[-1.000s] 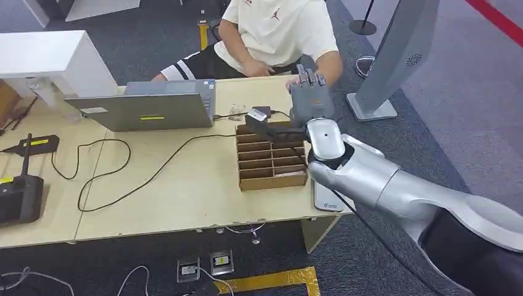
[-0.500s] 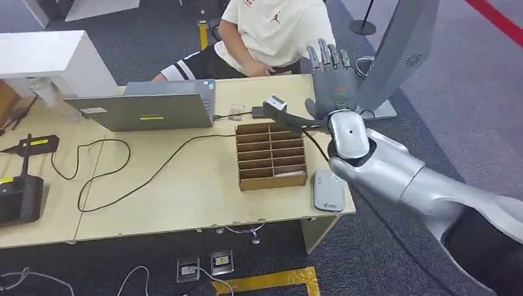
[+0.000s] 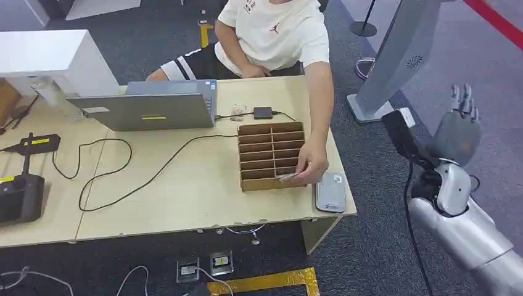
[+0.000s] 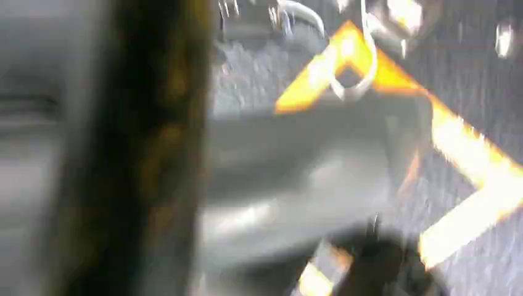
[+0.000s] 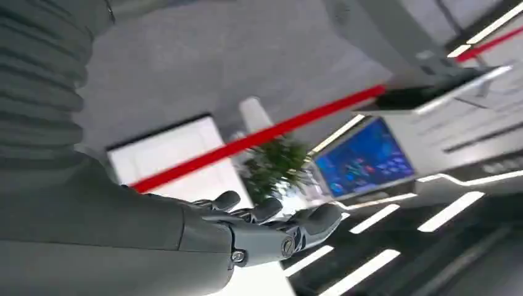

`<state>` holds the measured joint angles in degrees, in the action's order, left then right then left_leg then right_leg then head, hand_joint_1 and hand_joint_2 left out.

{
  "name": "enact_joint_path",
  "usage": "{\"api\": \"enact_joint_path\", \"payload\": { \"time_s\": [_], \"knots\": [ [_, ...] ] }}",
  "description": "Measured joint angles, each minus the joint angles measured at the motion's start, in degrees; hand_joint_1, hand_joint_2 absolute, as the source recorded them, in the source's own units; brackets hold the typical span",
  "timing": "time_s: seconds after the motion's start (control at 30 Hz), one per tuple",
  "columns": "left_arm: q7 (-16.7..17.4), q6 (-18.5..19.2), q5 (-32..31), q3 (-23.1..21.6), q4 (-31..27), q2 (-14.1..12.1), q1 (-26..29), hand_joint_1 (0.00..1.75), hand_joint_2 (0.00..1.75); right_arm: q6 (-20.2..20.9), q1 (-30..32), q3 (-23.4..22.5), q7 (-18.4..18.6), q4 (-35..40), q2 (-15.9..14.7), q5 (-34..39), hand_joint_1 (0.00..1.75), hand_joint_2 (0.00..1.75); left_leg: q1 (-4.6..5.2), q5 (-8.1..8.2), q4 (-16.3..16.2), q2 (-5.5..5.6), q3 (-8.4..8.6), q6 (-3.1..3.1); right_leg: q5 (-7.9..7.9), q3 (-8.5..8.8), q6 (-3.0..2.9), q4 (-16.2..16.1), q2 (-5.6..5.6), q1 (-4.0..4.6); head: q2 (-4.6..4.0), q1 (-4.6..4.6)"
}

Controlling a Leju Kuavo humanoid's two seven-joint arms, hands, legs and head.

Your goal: Pass the card to the sensor for recognition and then transmit it.

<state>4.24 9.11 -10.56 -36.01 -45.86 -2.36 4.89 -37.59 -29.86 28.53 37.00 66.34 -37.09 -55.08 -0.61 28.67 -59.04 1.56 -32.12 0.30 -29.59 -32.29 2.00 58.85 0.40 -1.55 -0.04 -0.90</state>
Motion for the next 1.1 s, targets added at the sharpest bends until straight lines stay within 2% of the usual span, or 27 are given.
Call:
{"api": "enact_joint_path", "payload": {
  "time_s": [0.1,0.13,0.17,0.2,0.27,0.37,0.5,0.63,0.77,0.87,0.9,1.0,1.1],
  "knots": [
    [-1.1,0.0,-3.6,4.8,0.3,1.5,0.2,0.0,0.0,0.0,9.3,-8.9,-1.3,2.2,0.4,3.4,0.0,1.75,-0.03,0.01,0.0,0.1,-0.08,0.0,-0.05,-0.01,0.06,0.0,-0.1,0.02,0.0,-0.07],
    [-0.4,0.0,-8.3,5.9,0.6,1.5,-0.3,0.0,0.0,0.0,11.3,-11.4,-3.8,2.1,1.2,5.2,0.0,1.75,-0.05,0.0,0.0,0.12,-0.1,0.0,-0.05,-0.04,0.05,0.0,-0.13,0.04,0.0,-0.07],
    [1.5,0.1,-13.6,5.9,1.3,1.5,-1.6,0.0,0.0,0.0,12.8,-14.8,-8.2,1.5,2.6,5.2,0.0,1.75,-0.06,-0.02,0.0,0.1,-0.14,-0.03,-0.04,-0.12,0.05,0.0,-0.1,0.05,0.0,-0.11],
    [3.3,1.4,-14.9,5.6,1.7,1.6,-3.4,0.0,0.0,0.0,12.9,-16.8,-10.4,0.7,4.1,4.4,0.0,1.75,-0.06,-0.12,0.0,0.08,-0.21,-0.14,0.01,-0.26,0.01,0.1,-0.04,0.05,0.0,-0.07],
    [5.6,6.2,-12.3,4.5,2.9,1.8,-8.8,0.0,0.0,0.0,13.0,-21.4,-13.4,-1.4,8.0,3.4,0.0,1.75,-0.07,-0.33,0.0,0.15,-0.29,-0.14,0.15,-0.45,0.04,0.1,-0.06,0.05,0.0,0.0],
    [5.6,6.6,-8.8,2.5,5.4,2.3,-13.1,0.0,0.0,0.0,16.7,-32.2,-21.3,-4.4,13.5,7.7,0.0,1.75,-0.12,-0.38,0.0,0.6,-0.22,-0.08,0.1,-0.12,-0.01,0.1,-0.57,0.11,0.0,-0.09],
    [4.8,6.4,-4.4,0.0,8.4,2.5,-13.1,0.0,0.0,0.0,20.9,-46.8,-29.4,-12.6,19.4,13.4,0.0,1.75,-0.13,-0.13,0.0,-0.05,-0.15,-0.22,0.09,-0.31,-0.02,0.1,0.16,0.11,0.0,-0.13],
    [4.1,6.4,-5.5,-0.8,10.6,2.6,-11.5,0.0,0.0,0.0,24.0,-57.1,-35.3,-19.4,24.2,14.5,0.0,1.75,-0.13,-0.01,0.0,-0.35,-0.4,-0.19,0.01,-0.69,-0.07,0.1,0.43,0.11,0.0,-0.02],
    [3.0,6.4,-5.0,-1.4,13.4,2.8,-11.0,0.0,0.0,0.0,24.5,-68.8,-38.9,-29.6,28.3,15.2,0.0,1.75,-0.19,0.14,0.0,-0.38,-0.29,-0.26,-0.12,-0.56,-0.12,0.1,0.43,0.17,0.0,-0.07],
    [2.1,6.4,-3.5,-2.3,15.2,2.5,-10.3,0.0,0.0,0.0,25.3,-73.7,-40.1,-35.1,30.3,14.0,0.0,1.75,-0.2,0.17,0.1,-0.56,-0.28,-0.32,-0.13,-0.63,-0.14,0.2,0.62,0.17,0.0,-0.07],
    [1.7,6.4,-2.9,-2.6,15.6,2.3,-10.1,0.0,0.0,0.0,25.3,-74.8,-40.3,-36.5,30.7,13.6,0.0,0.0,-0.2,0.18,0.1,-0.6,-0.27,-0.33,-0.13,-0.63,-0.14,0.2,0.65,0.17,0.0,-0.02],
    [0.3,6.4,-0.6,-3.8,17.4,1.6,-9.6,0.0,0.0,0.1,24.5,-78.2,-40.3,-42.8,31.6,12.0,0.0,0.0,-0.21,0.18,0.1,-0.61,-0.22,-0.34,-0.14,-0.59,-0.15,0.2,0.65,0.18,0.0,-0.09],
    [-2.2,6.4,2.4,-4.9,19.2,0.0,-8.8,0.0,0.0,1.7,22.8,-80.7,-38.0,-50.4,31.3,9.2,0.0,0.0,-0.2,0.18,0.1,-0.64,-0.16,-0.34,-0.14,-0.59,-0.15,0.2,0.68,0.18,0.0,-0.04]
  ]
}}
